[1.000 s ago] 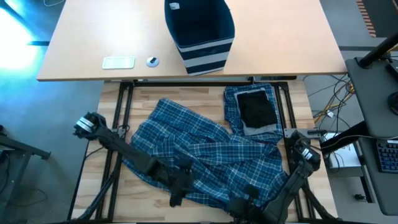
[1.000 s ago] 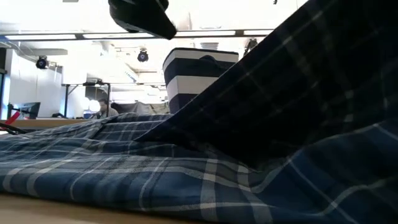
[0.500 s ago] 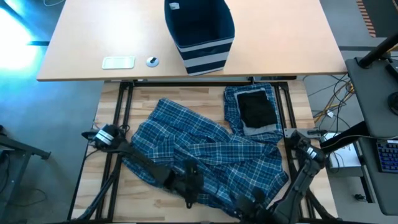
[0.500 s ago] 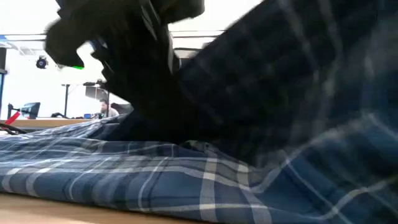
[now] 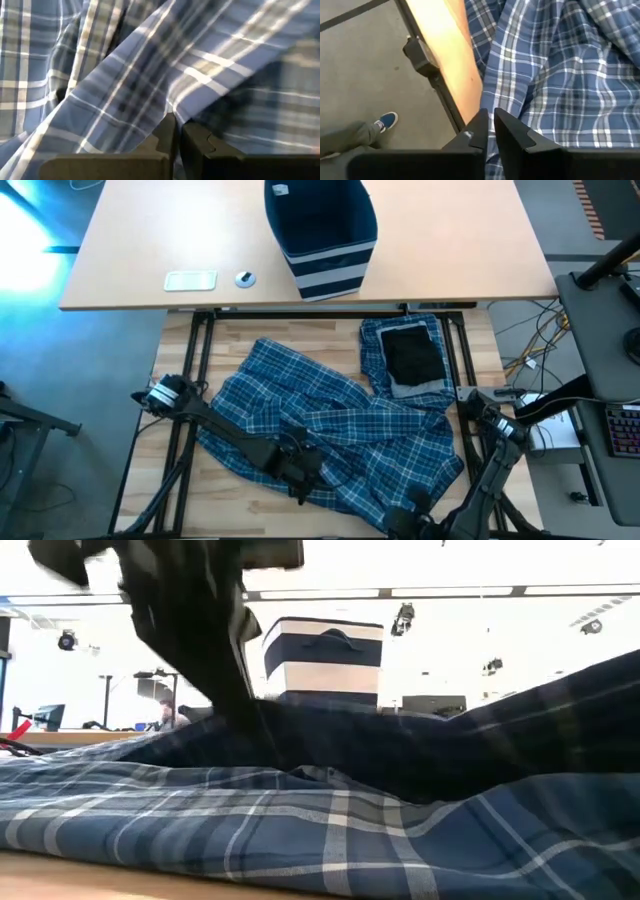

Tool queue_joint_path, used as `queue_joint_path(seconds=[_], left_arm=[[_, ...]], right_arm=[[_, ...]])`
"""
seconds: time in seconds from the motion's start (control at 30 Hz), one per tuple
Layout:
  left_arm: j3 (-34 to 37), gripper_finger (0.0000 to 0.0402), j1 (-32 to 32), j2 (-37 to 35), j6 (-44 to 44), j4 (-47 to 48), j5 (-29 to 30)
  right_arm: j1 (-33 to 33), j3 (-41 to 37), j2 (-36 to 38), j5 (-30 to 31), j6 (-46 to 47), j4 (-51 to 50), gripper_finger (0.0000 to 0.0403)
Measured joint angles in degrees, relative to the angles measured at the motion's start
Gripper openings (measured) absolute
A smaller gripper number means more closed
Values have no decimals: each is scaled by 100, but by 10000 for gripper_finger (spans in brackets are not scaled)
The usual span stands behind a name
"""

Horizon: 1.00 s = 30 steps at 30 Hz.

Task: Fold Laundry from Bin
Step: Fold the blue patterned long sleeve

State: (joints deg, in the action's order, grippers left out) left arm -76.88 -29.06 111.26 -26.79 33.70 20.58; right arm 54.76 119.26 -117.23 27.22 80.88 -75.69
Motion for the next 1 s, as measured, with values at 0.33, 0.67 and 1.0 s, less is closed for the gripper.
queue_joint_path(seconds=[0.33, 0.67, 1.0], left_arm=[[-1510, 0, 279, -61, -249, 2023, -1154], [-2250, 0, 450, -61, -255, 2789, -1655], [-3123, 0, 65, -56, -32, 3046, -3054]], right_arm=[[37, -157, -537, 379, -1004, 815, 193], [-15, -159, -1095, 448, 94, 23, 253], [-18, 1, -1081, -344, -1107, 391, 47]])
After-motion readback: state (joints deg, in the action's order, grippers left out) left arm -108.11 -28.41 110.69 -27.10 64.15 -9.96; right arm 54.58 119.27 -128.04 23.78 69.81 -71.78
